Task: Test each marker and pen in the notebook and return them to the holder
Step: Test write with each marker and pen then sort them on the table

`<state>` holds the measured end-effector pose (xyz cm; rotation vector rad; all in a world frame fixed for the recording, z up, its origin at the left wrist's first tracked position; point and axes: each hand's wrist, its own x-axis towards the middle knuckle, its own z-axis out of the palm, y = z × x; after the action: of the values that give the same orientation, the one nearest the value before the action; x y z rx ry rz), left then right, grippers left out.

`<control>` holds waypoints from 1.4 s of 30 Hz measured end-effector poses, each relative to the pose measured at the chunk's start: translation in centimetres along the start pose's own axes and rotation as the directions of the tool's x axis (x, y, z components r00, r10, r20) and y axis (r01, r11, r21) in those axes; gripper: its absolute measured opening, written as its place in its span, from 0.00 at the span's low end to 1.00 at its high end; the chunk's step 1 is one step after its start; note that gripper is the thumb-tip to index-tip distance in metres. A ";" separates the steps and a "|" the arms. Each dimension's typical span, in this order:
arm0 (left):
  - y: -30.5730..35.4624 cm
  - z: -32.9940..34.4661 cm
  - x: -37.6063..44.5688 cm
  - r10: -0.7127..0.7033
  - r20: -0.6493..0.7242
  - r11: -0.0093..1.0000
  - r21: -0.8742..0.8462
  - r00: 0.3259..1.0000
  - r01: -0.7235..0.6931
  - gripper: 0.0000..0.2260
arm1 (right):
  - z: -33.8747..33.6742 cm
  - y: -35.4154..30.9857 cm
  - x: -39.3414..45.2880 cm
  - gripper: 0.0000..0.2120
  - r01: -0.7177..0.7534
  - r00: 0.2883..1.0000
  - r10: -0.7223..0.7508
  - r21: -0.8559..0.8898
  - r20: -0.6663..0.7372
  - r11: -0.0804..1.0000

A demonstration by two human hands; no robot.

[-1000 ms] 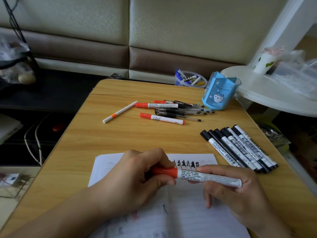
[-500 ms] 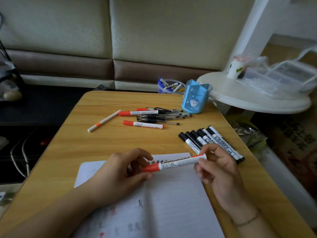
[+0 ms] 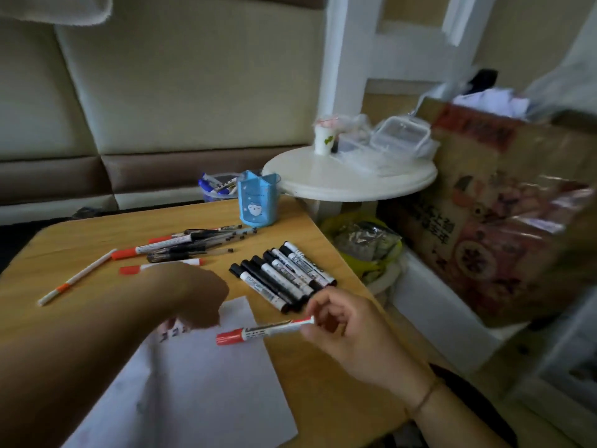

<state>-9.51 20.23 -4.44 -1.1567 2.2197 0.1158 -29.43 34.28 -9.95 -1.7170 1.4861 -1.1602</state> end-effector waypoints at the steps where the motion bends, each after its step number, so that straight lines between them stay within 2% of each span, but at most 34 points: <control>1: 1.9 -0.9 0.9 0.035 -0.137 0.995 0.097 0.990 -0.022 0.13 | -1.5 -0.1 -0.9 0.05 -0.017 1.000 0.017 0.002 0.001 1.000; 3: 5.9 -2.4 1.6 0.149 -0.389 0.986 0.131 0.909 -0.106 0.12 | -4.6 -0.2 -2.4 0.04 -0.062 0.995 0.068 0.081 -0.076 0.995; 4: 8.0 -3.0 2.0 0.231 -0.506 0.973 0.143 0.831 -0.183 0.12 | -6.2 -0.2 -3.4 0.04 -0.080 0.980 0.104 0.145 -0.171 0.986; 5: 10.1 -3.5 2.4 0.331 -0.604 0.943 0.175 0.725 -0.284 0.12 | -7.9 0.0 -4.6 0.03 -0.087 0.948 0.145 0.209 -0.282 0.974; 7: 14.1 -3.9 3.1 0.491 -0.699 0.846 0.240 0.520 -0.477 0.14 | -11.1 1.0 -6.8 0.04 -0.072 0.839 0.225 0.309 -0.495 0.948; 8: 15.8 -3.9 3.5 0.541 -0.707 0.793 0.248 0.456 -0.557 0.14 | -12.5 1.6 -7.8 0.06 -0.049 0.775 0.257 0.350 -0.578 0.936; 10: 19.0 -3.6 4.3 0.606 -0.691 0.701 0.230 0.395 -0.675 0.16 | -14.7 2.7 -9.5 0.12 0.012 0.645 0.303 0.406 -0.701 0.914; 12: 21.3 -3.2 5.0 0.642 -0.675 0.638 0.208 0.363 -0.741 0.17 | -16.0 3.8 -11.0 0.15 0.027 0.549 0.326 0.407 -0.769 0.913; 14: 22.8 -2.7 5.7 0.672 -0.666 0.593 0.224 0.323 -0.773 0.17 | -16.6 5.1 -12.4 0.13 -0.022 0.508 0.309 0.346 -0.804 0.938; 15: 23.2 -2.4 6.0 0.685 -0.662 0.574 0.231 0.305 -0.786 0.17 | -16.7 5.7 -13.0 0.12 -0.081 0.512 0.280 0.279 -0.812 0.957; 17: 23.6 -1.9 6.4 0.697 -0.651 0.560 0.231 0.302 -0.796 0.17 | -16.6 6.8 -13.9 0.07 -0.212 0.556 0.223 0.123 -0.800 0.970; 19: 23.5 -1.7 6.7 0.698 -0.647 0.560 0.224 0.308 -0.798 0.17 | -16.1 7.8 -14.4 0.05 -0.267 0.587 0.218 0.068 -0.780 0.961; 25: 21.9 -1.3 7.1 0.667 -0.669 0.581 0.193 0.327 -0.791 0.17 | -15.2 8.7 -13.4 0.07 -0.254 0.548 0.289 0.173 -0.785 0.952; 31: 17.4 -1.2 6.8 0.607 -0.715 0.658 0.207 0.347 -0.724 0.20 | -14.0 6.1 -10.2 0.03 -0.189 0.628 0.259 0.179 -0.734 0.966; 34: 12.8 -0.3 6.5 0.487 -0.787 0.733 0.131 0.379 -0.668 0.20 | -12.6 4.3 -7.9 0.03 -0.144 0.693 0.236 0.191 -0.681 0.971; 38: 5.9 3.0 5.3 0.228 -0.880 0.811 -0.065 0.417 -0.581 0.21 | -9.3 2.2 -4.4 0.06 -0.048 0.790 0.151 0.185 -0.595 0.982; 42: -0.7 7.2 3.8 0.005 -0.895 0.869 -0.217 0.447 -0.445 0.18 | -4.7 0.4 0.7 0.03 0.029 0.912 0.030 0.138 -0.409 0.990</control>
<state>-7.03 19.56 -12.18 -1.2864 3.4565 0.1476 -33.74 34.05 -8.03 -1.4329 1.5943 -1.6618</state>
